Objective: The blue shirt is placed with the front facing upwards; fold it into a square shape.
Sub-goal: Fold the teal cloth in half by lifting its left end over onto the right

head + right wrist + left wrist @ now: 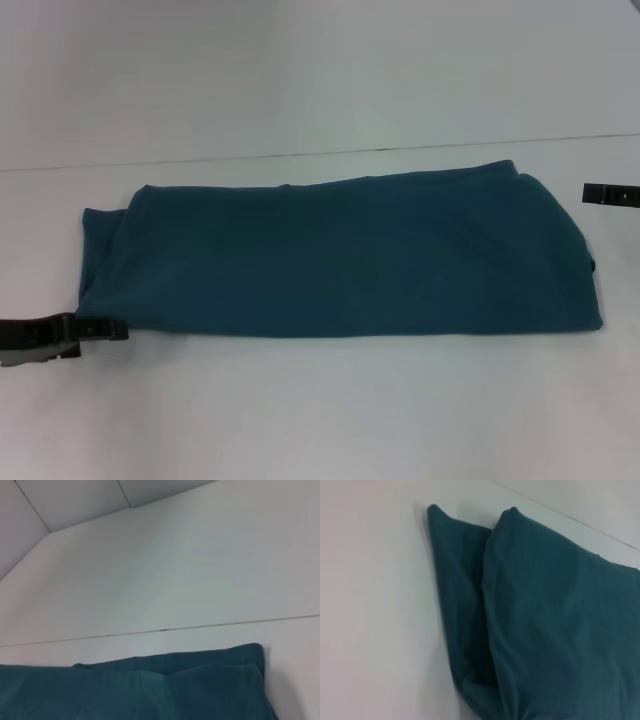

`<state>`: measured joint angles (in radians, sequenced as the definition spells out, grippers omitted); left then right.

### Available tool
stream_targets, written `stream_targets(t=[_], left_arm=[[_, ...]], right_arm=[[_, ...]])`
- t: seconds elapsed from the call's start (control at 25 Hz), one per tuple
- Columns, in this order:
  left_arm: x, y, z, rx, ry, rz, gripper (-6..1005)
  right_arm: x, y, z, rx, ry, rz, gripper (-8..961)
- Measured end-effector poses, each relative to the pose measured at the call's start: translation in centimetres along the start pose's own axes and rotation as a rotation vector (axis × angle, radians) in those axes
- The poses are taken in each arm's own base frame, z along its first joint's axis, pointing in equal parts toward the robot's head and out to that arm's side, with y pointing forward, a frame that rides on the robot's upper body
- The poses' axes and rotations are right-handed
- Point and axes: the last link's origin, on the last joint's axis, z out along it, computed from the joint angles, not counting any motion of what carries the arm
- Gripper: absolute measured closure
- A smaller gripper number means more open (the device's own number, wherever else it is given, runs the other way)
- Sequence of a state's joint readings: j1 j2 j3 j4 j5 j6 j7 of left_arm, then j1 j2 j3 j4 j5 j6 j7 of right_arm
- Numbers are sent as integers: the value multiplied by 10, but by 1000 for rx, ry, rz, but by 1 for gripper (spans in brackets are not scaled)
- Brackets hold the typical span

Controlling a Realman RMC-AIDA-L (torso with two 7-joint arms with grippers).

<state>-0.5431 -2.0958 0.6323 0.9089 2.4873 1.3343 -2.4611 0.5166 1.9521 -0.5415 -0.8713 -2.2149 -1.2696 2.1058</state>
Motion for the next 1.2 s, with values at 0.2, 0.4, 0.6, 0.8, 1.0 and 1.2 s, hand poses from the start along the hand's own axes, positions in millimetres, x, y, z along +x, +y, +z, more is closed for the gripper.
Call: stream_targets(t=[0.2,0.4,0.6,0.8,1.0,1.2], left_arm=[[3,2,8,0,0,-2,165],[8,5,16,6,8,1,166],[13,5,19,16,18,1,166],[16,3,19,31,29,-6,166],[17,-1,18,62,26,-9,167],[21,0,20,68,36,-1,167]], right_arm=[[0,0,0,0,-3,2,47],[-2,-1,-1,1,-5,0,47],[-4,-2,-3,3,-5,0,46],[-5,-2,-3,4,-5,-1,46],[-5,-3,-4,6,-5,-1,47],[-4,-3,-4,6,-5,-1,47]])
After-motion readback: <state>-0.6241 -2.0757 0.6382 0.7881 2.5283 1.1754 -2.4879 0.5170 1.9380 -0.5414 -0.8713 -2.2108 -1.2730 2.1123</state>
